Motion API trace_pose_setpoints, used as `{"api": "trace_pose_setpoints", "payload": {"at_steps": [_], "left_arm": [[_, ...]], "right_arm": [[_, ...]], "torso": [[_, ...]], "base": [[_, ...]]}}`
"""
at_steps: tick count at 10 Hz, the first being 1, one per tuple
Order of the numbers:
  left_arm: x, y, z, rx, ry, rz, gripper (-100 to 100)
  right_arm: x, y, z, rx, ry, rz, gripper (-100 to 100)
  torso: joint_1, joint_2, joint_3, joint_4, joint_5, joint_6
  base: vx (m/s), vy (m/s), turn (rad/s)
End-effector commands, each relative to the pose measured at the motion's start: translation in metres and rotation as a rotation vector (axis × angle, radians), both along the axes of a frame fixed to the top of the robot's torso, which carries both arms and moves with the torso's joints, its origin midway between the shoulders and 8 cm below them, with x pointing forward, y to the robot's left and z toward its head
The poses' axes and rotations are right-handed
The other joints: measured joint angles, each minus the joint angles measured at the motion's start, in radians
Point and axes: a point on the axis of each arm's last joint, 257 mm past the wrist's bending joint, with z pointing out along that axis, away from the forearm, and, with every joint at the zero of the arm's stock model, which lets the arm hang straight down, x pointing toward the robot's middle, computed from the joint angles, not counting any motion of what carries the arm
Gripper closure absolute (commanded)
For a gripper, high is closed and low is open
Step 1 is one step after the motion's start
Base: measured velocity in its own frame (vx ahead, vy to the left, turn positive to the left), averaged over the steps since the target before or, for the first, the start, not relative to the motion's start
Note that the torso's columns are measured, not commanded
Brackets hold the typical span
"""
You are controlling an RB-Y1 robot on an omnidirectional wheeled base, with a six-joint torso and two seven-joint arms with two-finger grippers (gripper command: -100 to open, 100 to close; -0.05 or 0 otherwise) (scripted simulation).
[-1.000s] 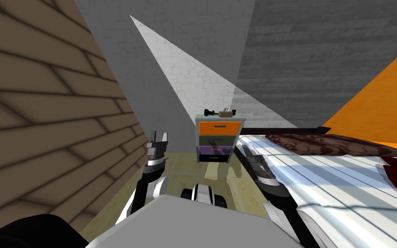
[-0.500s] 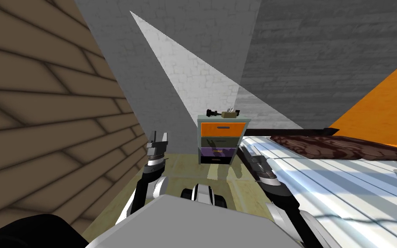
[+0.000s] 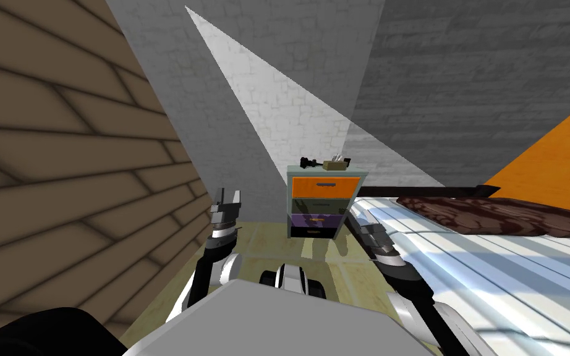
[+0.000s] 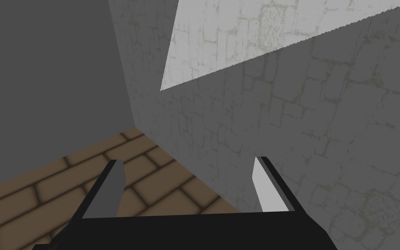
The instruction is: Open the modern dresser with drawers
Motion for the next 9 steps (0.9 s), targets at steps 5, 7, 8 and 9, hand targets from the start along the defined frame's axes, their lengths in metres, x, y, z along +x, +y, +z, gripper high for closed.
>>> {"api": "trace_pose_setpoints", "payload": {"at_steps": [5,7,8,9], "left_arm": [[0.0,0.0,0.0,0.0,0.0,0.0,0],[0.0,0.0,0.0,0.0,0.0,0.0,0],[0.0,0.0,0.0,0.0,0.0,0.0,0],[0.0,0.0,0.0,0.0,0.0,0.0,0]], "right_arm": [[0.009,-0.025,-0.02,-0.244,0.008,-0.123,-100],[0.012,-0.035,-0.026,-0.321,0.013,-0.16,-100],[0.015,-0.045,-0.033,-0.378,0.024,-0.185,-100],[0.015,-0.045,-0.033,-0.4,0.018,-0.196,-100]], "torso": [[0.002,0.0,0.0,0.0,0.0,0.0],[0.0,-0.001,-0.001,0.0,0.0,0.0],[0.0,0.0,0.0,0.0,0.0,0.0],[0.001,0.0,0.0,0.0,0.0,0.0]], "base": [[0.067,0.084,0.007],[0.079,0.069,0.008],[0.068,0.076,0.011],[0.065,0.068,0.004]]}}
